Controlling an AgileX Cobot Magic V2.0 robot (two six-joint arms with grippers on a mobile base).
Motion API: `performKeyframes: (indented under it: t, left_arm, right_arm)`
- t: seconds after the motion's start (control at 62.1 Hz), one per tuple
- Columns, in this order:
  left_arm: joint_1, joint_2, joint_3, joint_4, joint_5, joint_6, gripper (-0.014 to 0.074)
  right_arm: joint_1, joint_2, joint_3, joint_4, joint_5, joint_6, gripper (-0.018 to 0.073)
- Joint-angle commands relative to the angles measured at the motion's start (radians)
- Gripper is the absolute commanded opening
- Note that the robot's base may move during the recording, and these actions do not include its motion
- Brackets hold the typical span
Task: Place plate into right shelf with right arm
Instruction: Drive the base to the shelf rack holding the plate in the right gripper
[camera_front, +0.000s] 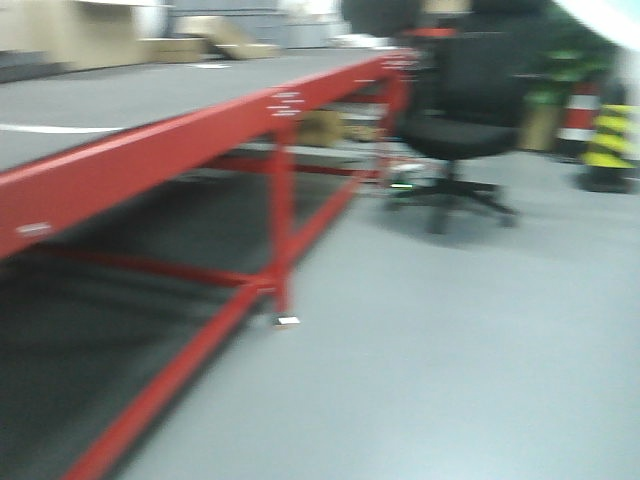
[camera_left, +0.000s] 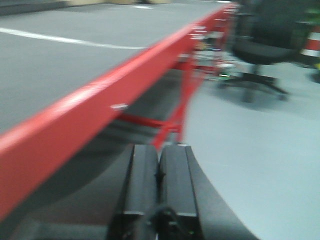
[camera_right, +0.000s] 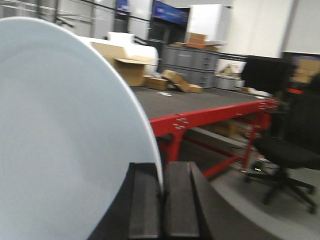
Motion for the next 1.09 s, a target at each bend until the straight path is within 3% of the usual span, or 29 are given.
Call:
performKeyframes:
  t: [0.0, 1.079]
  left_arm:
    - [0.001, -0.006, 0.01, -0.006, -0.086, -0.003, -0.0047]
    - [0.001, -0.006, 0.01, -0.006, -0.086, -0.003, -0.0047]
  right_arm:
    - [-0.003, 0.01, -0.031, 0.001, -0.104, -0.007, 0.0068]
    - [-0.003, 0.01, -0.031, 0.001, -0.104, -0.007, 0.0068]
